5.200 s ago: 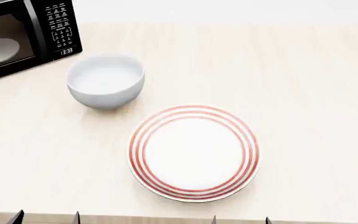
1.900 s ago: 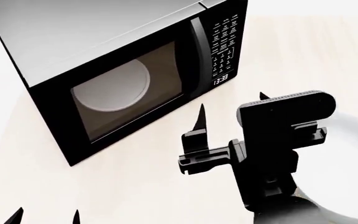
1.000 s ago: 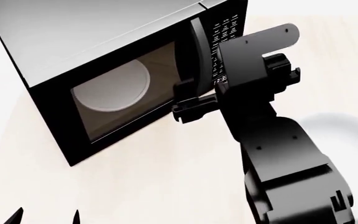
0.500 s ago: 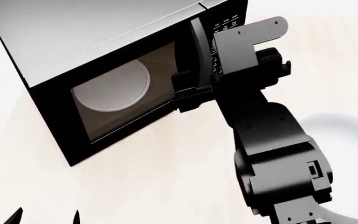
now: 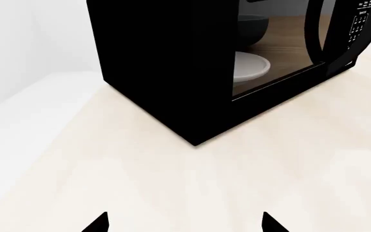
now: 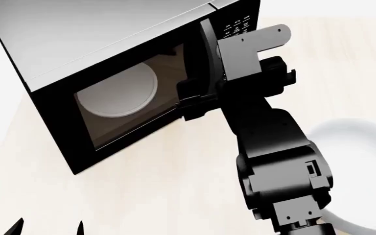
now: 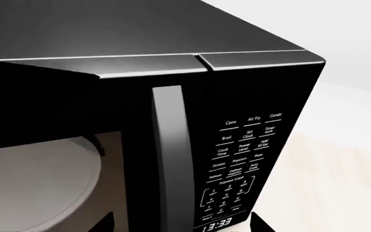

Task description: Open the microwave.

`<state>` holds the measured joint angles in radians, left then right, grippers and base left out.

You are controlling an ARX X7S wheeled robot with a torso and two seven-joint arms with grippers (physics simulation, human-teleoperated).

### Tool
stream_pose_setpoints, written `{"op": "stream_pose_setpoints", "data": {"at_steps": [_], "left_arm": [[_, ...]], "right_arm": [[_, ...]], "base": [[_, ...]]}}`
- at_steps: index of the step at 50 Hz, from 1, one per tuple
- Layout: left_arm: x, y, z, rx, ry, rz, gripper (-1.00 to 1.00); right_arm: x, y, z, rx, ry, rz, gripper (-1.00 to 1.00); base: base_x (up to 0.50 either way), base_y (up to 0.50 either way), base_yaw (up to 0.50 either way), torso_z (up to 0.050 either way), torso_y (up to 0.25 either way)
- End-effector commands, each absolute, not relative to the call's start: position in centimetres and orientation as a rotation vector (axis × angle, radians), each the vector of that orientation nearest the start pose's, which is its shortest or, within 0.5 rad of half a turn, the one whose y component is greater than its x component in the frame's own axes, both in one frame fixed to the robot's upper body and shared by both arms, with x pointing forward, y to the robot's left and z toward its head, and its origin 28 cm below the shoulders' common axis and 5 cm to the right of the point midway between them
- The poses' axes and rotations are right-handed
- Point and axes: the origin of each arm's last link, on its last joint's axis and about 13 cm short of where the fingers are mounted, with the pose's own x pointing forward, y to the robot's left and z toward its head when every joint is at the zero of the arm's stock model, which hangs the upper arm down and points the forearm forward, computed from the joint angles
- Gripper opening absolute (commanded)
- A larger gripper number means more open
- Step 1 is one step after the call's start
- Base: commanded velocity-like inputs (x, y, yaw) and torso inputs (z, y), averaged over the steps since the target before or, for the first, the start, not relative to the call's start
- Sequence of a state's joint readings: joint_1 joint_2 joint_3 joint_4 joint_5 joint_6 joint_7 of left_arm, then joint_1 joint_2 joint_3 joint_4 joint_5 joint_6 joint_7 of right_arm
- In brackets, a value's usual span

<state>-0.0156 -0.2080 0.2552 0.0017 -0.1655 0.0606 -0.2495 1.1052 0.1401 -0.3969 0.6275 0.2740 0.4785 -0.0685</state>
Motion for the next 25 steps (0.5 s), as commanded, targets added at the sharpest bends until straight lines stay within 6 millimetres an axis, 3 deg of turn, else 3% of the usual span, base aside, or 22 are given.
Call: {"op": "stream_pose_setpoints", "data": {"at_steps": [1,25], "left_arm": [[20.8,20.5,1.3,0.039,-0.022,-0.003,1.0],[20.8,20.5,1.3,0.042,-0.027,-0.002,1.0]], "right_arm": [[40.9,-9.0,18.9,-0.163,0.081,0.242,1.0],[42.4,-8.4,18.3,-0.17,0.098,0.239,1.0]], "base": [[0.0,0.0,0.0,0.0,0.0],[0.0,0.0,0.0,0.0,0.0]]}}
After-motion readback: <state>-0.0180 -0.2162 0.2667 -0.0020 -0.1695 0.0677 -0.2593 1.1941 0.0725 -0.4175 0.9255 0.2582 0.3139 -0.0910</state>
